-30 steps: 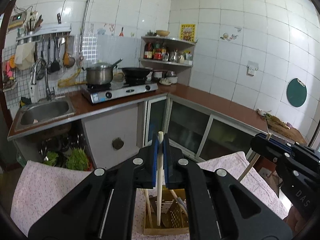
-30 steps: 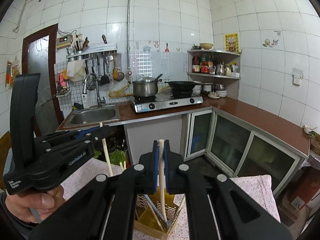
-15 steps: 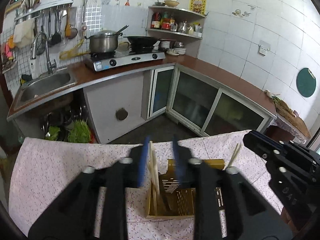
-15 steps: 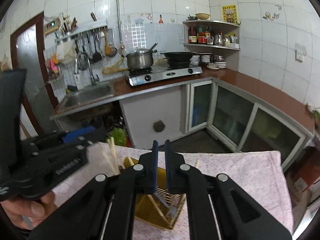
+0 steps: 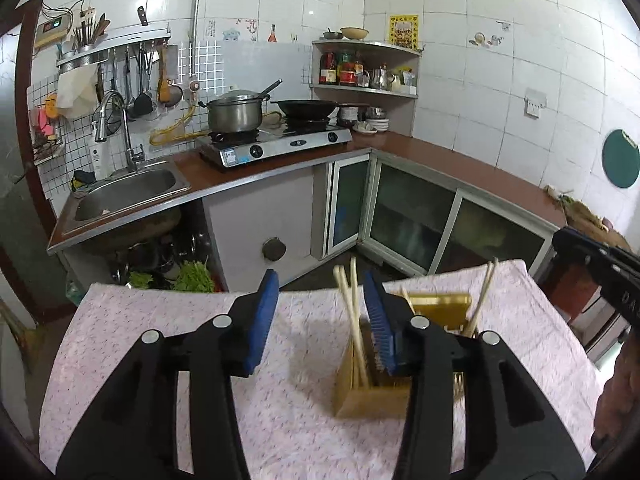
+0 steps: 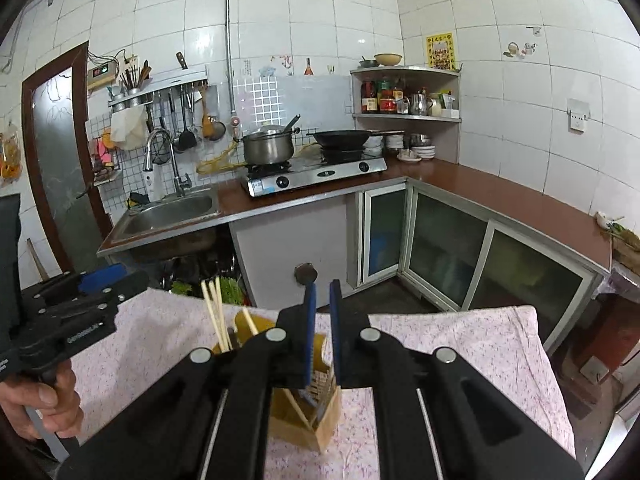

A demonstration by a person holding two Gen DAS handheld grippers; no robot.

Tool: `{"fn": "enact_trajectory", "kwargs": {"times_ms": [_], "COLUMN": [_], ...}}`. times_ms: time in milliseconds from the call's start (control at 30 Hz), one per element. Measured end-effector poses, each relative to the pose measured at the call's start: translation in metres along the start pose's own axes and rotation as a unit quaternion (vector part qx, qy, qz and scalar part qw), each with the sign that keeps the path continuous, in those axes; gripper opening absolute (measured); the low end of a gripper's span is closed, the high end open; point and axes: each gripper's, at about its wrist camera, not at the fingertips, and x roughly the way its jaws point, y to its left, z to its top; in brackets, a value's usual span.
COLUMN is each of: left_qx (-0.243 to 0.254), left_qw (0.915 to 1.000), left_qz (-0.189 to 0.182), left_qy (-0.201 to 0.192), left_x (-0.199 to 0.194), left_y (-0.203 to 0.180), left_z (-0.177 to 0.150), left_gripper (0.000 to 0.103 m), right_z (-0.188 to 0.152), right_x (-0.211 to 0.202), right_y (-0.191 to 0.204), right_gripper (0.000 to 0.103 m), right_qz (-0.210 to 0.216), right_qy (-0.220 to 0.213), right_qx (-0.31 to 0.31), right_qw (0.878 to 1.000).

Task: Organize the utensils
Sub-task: 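Open both grippers and move them back to the green-handled fork, then grasp the green fork handle with the right gripper while the left grasps the last chopstick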

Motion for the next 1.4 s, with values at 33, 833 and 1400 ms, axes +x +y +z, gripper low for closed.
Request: {"fn": "enact_trajectory", "kwargs": {"times_ms": [33,833,1400], "left_qx": [-0.002,-0.065,-0.092], "left_qw": [1.0000,0.9905,0.9795], "left_qz": [-0.002,0.022,0.000], "left_qy": [0.003,0.119,0.179], "left_x": [-0.006,-0.085,-0.058], "left_y": [0.003,0.047,0.058], "left_z": [-0.008,-0.256,-0.266], "left_gripper": [0.045,0.053,0.061], "right_z": [-0.007,-0.264,-0.258], "right_x": [-0.004,-0.072,-0.034], "right_y": [-0.001,0.014,0.049], "right_gripper": [0.016,0.038,0.043], "right_qz": [-0.001,0.009,0.028], "right_qy": [0.003,0.148,0.196], "right_qx": [0.000,0.044,-0.023], "right_qw": [1.000,0.988,0.980]}}
